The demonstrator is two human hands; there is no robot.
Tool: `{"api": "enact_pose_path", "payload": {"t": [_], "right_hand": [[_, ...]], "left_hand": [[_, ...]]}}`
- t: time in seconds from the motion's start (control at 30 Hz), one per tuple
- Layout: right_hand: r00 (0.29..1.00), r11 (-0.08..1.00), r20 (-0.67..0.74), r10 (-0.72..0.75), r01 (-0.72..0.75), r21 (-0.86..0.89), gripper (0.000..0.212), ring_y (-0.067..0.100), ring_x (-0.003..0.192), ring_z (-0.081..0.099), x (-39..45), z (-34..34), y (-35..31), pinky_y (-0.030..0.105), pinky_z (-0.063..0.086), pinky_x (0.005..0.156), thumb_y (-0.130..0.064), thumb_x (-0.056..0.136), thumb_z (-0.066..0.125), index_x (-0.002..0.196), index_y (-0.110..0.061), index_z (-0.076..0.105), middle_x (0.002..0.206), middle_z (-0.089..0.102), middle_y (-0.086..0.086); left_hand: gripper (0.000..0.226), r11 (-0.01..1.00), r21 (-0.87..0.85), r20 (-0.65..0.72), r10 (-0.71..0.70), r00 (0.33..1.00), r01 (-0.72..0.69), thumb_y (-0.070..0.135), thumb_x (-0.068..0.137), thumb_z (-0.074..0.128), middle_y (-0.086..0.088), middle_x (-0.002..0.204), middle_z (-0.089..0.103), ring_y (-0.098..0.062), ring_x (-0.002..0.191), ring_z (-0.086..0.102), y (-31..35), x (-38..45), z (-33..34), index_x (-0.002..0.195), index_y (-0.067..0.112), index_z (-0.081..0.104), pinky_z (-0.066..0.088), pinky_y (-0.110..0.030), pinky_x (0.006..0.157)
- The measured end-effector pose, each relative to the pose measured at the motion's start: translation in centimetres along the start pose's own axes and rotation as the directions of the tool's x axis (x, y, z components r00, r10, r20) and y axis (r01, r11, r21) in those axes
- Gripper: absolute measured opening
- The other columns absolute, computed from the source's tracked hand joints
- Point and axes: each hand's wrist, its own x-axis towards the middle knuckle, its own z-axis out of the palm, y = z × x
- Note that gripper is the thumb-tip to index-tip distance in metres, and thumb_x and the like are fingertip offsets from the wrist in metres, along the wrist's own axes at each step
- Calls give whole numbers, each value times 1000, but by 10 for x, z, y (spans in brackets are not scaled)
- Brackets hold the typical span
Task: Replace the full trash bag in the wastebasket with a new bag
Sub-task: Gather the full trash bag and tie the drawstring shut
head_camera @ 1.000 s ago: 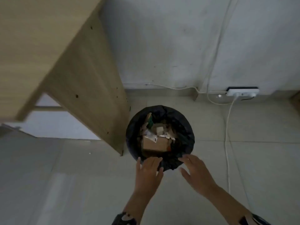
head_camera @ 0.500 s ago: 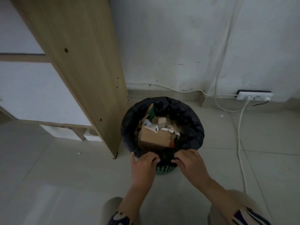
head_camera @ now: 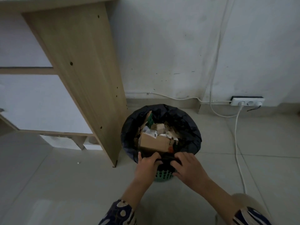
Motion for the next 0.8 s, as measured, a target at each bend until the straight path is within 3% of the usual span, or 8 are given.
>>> {"api": "enact_pose_path", "payload": {"t": [0.13,0.27,0.37,0.43,0.5,0.57,0.7,0.8], "right_hand": [[991,997,-123,-46,38,-73,23,18,69,37,4,8,4,25,33,54,-11,64,59,76,-16,41,72,60,3],[992,995,-107,-60,68,74,18,16,57,52,3,-3,7,21,39,48,-6,67,48,74,-18,38,63,60,0],[998,982,-46,30,-21,186,16,13,49,55,7,-14,6,22,33,48,-11,67,47,76,-21,39,60,61,-3],[997,971,5,72,-72,228,16,13,48,56,6,-18,7,21,30,42,-13,68,46,80,-22,41,61,62,-3],[992,934,32,121,-125,336,15,15,53,59,2,-18,7,19,34,41,-13,74,46,86,-22,44,70,67,1],[958,828,37,284,-264,495,16,12,79,60,-5,-18,2,15,43,61,-20,82,47,97,-22,49,97,67,6],[651,419,140,746,-622,661,49,16,123,37,-15,-24,-15,28,32,101,-38,78,55,121,-18,45,130,41,7],[268,-151,522,810,-765,626,53,27,121,44,-4,-20,-20,39,38,102,-36,88,56,130,-10,37,129,43,9]], "left_hand": [[28,996,-81,62,39,997,-34,32,90,53,-4,106,66,-18,105,57,-3,-3,-1,111,13,52,-4,-46,117],[41,991,37,127,122,984,-127,25,82,64,1,125,51,-13,121,46,-7,-6,0,119,17,47,-8,-48,116],[34,965,111,30,238,971,-240,10,63,77,-9,93,59,-17,93,55,-11,-4,6,92,13,60,30,-72,98],[25,959,112,34,258,966,-260,13,58,73,-7,80,60,-14,84,54,-13,-2,6,80,12,62,42,-69,86],[15,973,89,61,209,976,-214,14,82,59,-11,101,58,-20,101,55,-7,-1,1,96,9,62,24,-60,110],[21,988,56,100,138,985,-144,15,93,46,-10,116,53,-21,114,49,-7,0,-1,109,9,58,10,-44,116],[25,993,22,57,117,991,-119,12,95,42,-10,119,55,-21,117,48,-4,0,-4,116,8,56,7,-38,117],[27,989,44,81,137,987,-141,16,95,44,-9,119,54,-20,117,47,-6,1,-3,118,9,56,8,-42,116]]}}
